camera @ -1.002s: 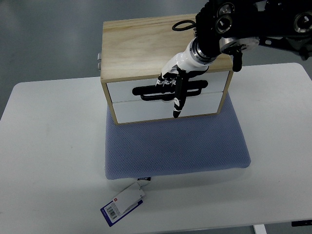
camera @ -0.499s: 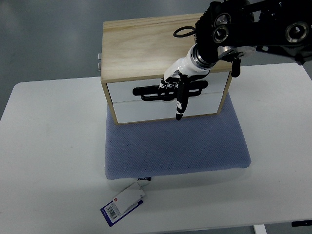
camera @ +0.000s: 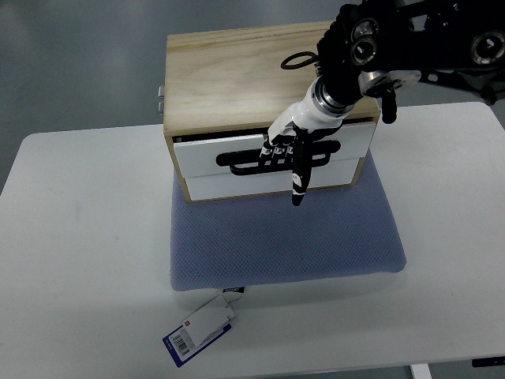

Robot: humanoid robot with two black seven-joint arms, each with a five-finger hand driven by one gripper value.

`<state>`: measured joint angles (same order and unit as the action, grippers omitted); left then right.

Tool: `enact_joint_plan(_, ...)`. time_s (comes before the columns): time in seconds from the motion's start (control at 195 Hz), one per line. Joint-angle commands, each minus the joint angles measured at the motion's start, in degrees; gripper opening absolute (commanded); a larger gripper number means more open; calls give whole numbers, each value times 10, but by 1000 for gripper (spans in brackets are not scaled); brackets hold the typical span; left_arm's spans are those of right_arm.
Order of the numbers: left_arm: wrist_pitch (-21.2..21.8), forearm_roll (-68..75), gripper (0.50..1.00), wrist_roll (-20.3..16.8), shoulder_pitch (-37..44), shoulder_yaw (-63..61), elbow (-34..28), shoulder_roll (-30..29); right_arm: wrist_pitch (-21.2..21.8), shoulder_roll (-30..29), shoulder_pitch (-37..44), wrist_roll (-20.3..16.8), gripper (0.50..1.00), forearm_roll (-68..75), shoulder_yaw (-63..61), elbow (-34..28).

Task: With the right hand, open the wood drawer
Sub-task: 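Pull the upper drawer toward the robot with the right hand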

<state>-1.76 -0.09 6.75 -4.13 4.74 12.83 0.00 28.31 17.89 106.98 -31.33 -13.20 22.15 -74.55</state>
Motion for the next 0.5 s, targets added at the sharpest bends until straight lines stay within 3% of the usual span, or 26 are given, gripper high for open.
enact_joint_plan(0.0,0,0,1000,0,0,0,0,0,4,2,4,0,944,4,-5,-7)
enact_joint_plan(0.493,0,0,1000,0,0,1,-1,0,32,3,21,0,944,39,-10,-24)
